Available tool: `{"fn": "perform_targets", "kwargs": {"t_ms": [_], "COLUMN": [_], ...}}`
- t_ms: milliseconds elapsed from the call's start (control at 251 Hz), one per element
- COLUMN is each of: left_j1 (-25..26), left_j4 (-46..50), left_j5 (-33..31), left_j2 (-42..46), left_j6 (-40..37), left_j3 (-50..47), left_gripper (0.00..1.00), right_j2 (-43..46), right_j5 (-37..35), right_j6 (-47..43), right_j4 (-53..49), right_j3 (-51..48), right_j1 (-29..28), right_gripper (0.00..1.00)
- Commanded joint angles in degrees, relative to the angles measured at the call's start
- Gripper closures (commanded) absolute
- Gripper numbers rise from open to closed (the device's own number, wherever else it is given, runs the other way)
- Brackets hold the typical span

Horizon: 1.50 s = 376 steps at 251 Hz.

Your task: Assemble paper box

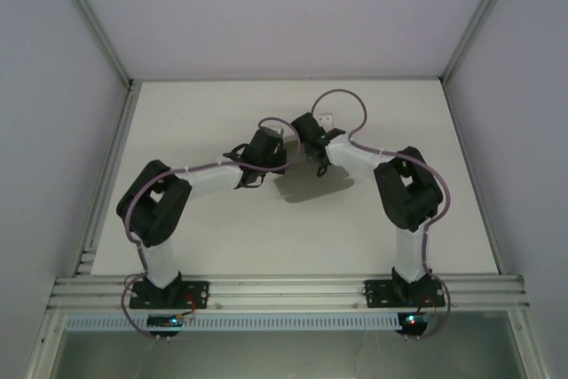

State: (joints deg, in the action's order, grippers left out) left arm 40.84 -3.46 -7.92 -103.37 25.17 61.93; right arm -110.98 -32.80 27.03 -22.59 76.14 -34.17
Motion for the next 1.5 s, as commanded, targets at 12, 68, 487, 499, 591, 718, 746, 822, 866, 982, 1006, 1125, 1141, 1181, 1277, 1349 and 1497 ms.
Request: {"fn": "perform_targets", "kwargs": {"t_ms": [12, 68, 487, 499, 591, 718, 746, 822, 866, 982, 1006, 1125, 1141, 1181, 1277, 1349, 1497], "left_j1": [-0.26, -0.22, -0.26, -0.25, -0.22, -0.16, -0.22, -0.24, -0.50, -1.21, -1.43, -2.48, -2.51, -2.44, -2.45, -2.50, -2.45], "left_j4": [1.53, 1.61, 1.62, 1.60, 2.18, 5.22, 5.71, 6.09, 6.52, 7.45, 7.66, 9.52, 9.47, 9.04, 8.90, 8.89, 8.94], "left_j5": [1.14, 1.23, 1.89, 1.80, 0.26, -2.70, -3.09, -3.80, -3.98, -4.03, -3.94, -2.73, -2.60, -2.32, -2.37, -2.03, -0.98], "left_j2": [0.91, 0.89, 1.02, 1.15, 1.64, 1.86, 1.90, 1.86, 1.64, 1.66, 1.68, 1.68, 1.68, 1.77, 1.43, 1.11, 0.36], "left_j6": [-0.14, -0.45, -0.40, -0.46, 0.19, 1.78, 1.99, 2.21, 2.38, 2.77, 2.78, 3.57, 3.57, 3.55, 3.90, 3.92, 4.24], "left_j3": [0.94, 0.95, 0.74, 0.69, 0.60, 1.69, 1.86, 1.91, 2.04, 1.93, 1.96, 2.46, 2.47, 2.28, 2.62, 2.77, 3.30], "left_gripper": [1.00, 1.00, 1.00, 1.00, 1.00, 1.00, 1.00, 1.00, 1.00, 1.00, 1.00, 1.00, 1.00, 1.00, 1.00, 1.00, 1.00], "right_j2": [0.26, 2.39, 8.71, 8.49, 6.96, 1.16, -0.65, -4.38, -5.90, -6.87, -6.71, -7.52, -7.70, -8.26, -10.66, -11.54, -8.11], "right_j5": [-3.03, 4.06, 18.28, 17.39, 8.38, -7.56, -10.54, -14.83, -15.65, -17.62, -18.58, -24.31, -24.24, -25.18, -30.07, -30.04, -27.18], "right_j6": [-3.54, -4.43, -5.63, -5.52, -1.40, 13.10, 14.44, 16.54, 16.79, 12.83, 12.40, 10.99, 11.12, 11.73, 17.34, 18.77, 6.18], "right_j4": [3.22, 10.10, 25.92, 25.25, 16.38, -7.67, -11.37, -16.51, -16.89, -12.86, -12.77, -13.60, -13.78, -15.07, -21.50, -22.06, -3.14], "right_j3": [-7.47, -12.43, -21.42, -20.95, -16.98, -6.38, -4.46, -1.25, -0.49, -1.01, -0.83, 1.31, 1.45, 2.30, 5.18, 5.48, -2.64], "right_j1": [4.08, 5.24, 11.97, 11.95, 11.20, 10.85, 10.43, 9.57, 9.61, 9.27, 9.14, 8.94, 8.76, 8.48, 7.35, 7.19, 6.95], "right_gripper": [0.76, 0.75, 0.94, 0.94, 0.94, 1.00, 1.00, 1.00, 1.00, 1.00, 1.00, 1.00, 1.00, 1.00, 1.00, 1.00, 1.00]}}
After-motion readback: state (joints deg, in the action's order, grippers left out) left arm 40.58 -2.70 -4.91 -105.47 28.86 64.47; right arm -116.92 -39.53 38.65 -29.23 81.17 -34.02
